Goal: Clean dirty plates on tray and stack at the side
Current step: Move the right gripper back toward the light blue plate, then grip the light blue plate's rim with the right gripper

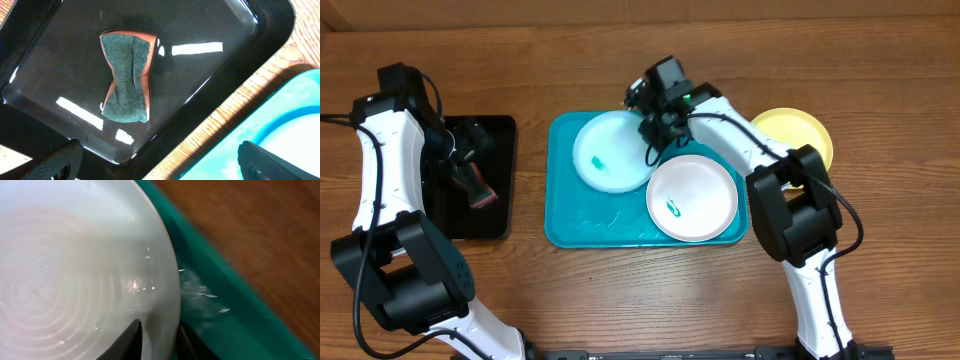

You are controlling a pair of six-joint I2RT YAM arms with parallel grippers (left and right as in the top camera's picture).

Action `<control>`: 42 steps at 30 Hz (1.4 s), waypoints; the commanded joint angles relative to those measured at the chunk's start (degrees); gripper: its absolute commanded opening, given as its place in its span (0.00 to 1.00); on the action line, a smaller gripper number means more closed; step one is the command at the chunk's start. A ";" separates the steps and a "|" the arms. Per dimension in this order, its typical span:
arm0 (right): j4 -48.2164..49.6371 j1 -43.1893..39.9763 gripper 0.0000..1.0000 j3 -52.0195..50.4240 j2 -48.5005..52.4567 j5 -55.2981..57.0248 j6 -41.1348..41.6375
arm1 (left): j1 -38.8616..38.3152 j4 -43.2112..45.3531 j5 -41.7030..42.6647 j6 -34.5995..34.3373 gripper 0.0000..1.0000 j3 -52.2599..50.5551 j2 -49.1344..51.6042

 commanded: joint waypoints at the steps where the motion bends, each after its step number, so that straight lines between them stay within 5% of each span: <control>1: -2.05 2.97 0.23 2.21 -3.19 -0.55 0.31 | 0.28 0.15 0.83 -0.17 1.00 0.35 -0.76; 10: -0.48 6.34 0.41 2.16 -5.49 7.63 0.31 | 0.28 -0.57 1.07 -0.17 1.00 0.35 -0.76; 20: 1.05 3.61 0.43 2.05 -0.09 2.95 4.02 | 0.28 -0.59 1.18 -0.17 1.00 0.35 -0.76; 29: 0.94 3.65 0.41 2.05 0.83 0.68 6.93 | 0.28 -0.39 1.18 -0.17 1.00 0.35 -0.76; 36: -0.92 3.61 0.24 1.73 0.83 -0.31 8.31 | 0.28 -0.44 1.27 -0.17 1.00 0.35 -0.76; 42: -0.92 3.80 0.24 1.73 0.83 -1.99 10.82 | 0.28 -0.44 1.25 -0.17 1.00 0.35 -0.76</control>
